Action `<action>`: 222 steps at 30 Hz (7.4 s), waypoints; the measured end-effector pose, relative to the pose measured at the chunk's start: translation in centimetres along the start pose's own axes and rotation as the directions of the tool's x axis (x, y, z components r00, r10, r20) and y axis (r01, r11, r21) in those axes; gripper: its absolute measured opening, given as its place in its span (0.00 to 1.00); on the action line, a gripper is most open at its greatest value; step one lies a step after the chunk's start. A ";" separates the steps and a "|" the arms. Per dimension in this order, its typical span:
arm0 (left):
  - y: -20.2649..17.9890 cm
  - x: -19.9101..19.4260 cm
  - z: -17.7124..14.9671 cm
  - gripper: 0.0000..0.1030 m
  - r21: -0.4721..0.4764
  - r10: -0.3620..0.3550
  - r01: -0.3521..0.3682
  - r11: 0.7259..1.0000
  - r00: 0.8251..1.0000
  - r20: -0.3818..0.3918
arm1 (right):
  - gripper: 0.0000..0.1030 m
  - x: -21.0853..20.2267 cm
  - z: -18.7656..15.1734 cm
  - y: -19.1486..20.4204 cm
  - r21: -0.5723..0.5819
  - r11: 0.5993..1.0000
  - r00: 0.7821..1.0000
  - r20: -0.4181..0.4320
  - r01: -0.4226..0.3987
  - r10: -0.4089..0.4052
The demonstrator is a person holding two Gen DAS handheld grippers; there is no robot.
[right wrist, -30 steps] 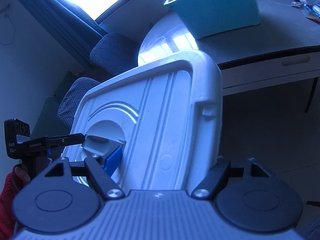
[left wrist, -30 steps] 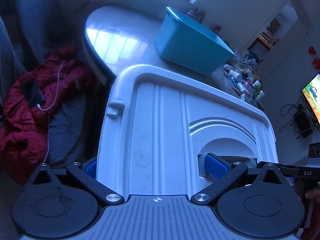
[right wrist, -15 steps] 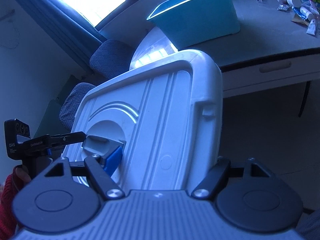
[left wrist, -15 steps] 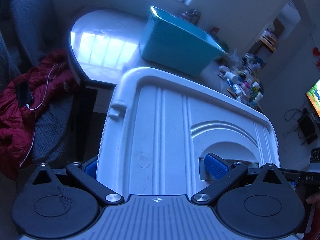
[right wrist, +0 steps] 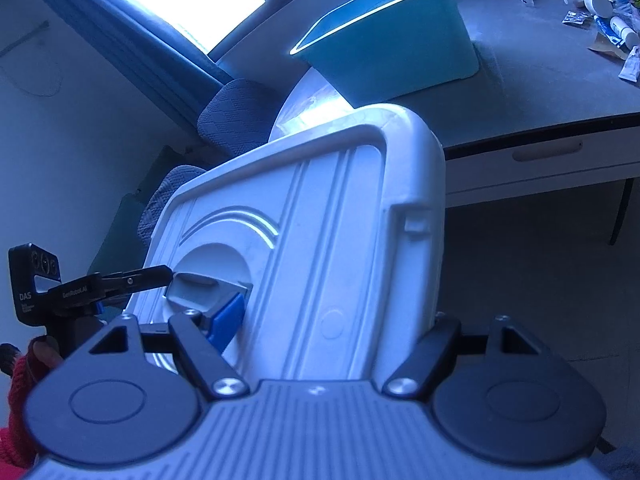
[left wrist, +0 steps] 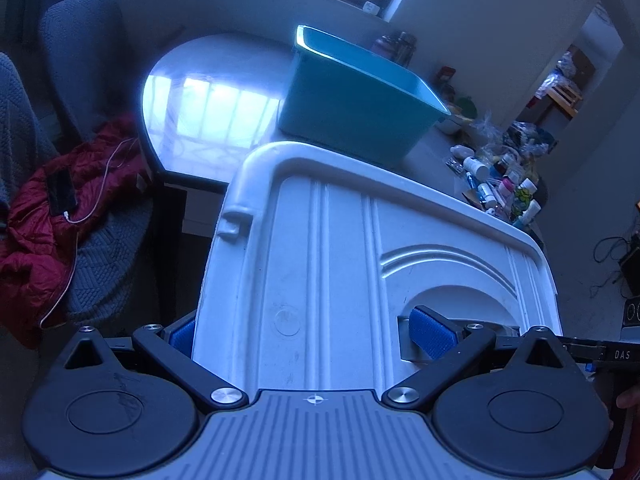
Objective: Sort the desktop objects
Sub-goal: 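Carry the held white lid with both grippers over the teal bin, then lower the white lid onto the teal bin rim with both grippers, then open both grippers to release the lid seated on the bin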
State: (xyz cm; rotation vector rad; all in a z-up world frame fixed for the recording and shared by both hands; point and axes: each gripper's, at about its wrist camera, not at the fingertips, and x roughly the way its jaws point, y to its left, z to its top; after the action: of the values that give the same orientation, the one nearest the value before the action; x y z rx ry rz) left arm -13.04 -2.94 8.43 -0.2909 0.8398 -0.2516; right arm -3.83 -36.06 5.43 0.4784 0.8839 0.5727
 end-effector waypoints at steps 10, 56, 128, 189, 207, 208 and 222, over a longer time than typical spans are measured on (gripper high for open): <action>-4.2 0.2 1.2 0.99 -0.029 0.039 -0.039 0.999 0.999 -0.003 | 0.75 -2.9 2.0 -2.1 -0.003 1.000 0.999 -0.022 -0.024 0.024; -5.3 3.7 18.6 0.99 -0.022 0.026 -0.026 0.999 1.000 0.000 | 0.74 -1.3 16.2 -0.6 0.012 1.000 1.000 0.021 -0.016 0.016; -3.3 35.8 46.4 1.00 0.086 0.134 -0.127 0.988 0.988 -0.081 | 0.91 15.9 45.8 -11.7 0.051 0.956 0.951 -0.131 0.290 -0.281; -4.3 33.9 49.3 1.00 0.162 0.341 -0.304 0.939 0.885 -0.318 | 0.67 14.4 45.3 -13.2 0.040 0.890 0.864 -0.263 0.454 -0.429; -1.6 36.1 49.2 1.00 0.156 0.365 -0.331 0.931 0.872 -0.327 | 0.44 16.0 45.2 -12.0 0.010 0.882 0.846 -0.287 0.471 -0.449; -1.4 36.2 49.2 1.00 0.149 0.360 -0.329 0.933 0.870 -0.336 | 0.44 16.1 45.3 -11.7 0.002 0.880 0.845 -0.282 0.474 -0.454; -1.9 36.8 48.7 1.00 0.158 0.334 -0.296 0.942 0.875 -0.351 | 0.61 16.4 45.1 -10.0 -0.084 0.850 0.808 -0.277 0.519 -0.521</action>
State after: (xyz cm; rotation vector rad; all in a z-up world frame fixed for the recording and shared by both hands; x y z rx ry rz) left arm 47.37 -9.47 14.51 -0.0047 1.2341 -0.0393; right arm 44.19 -39.90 14.67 0.1267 1.2411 0.1330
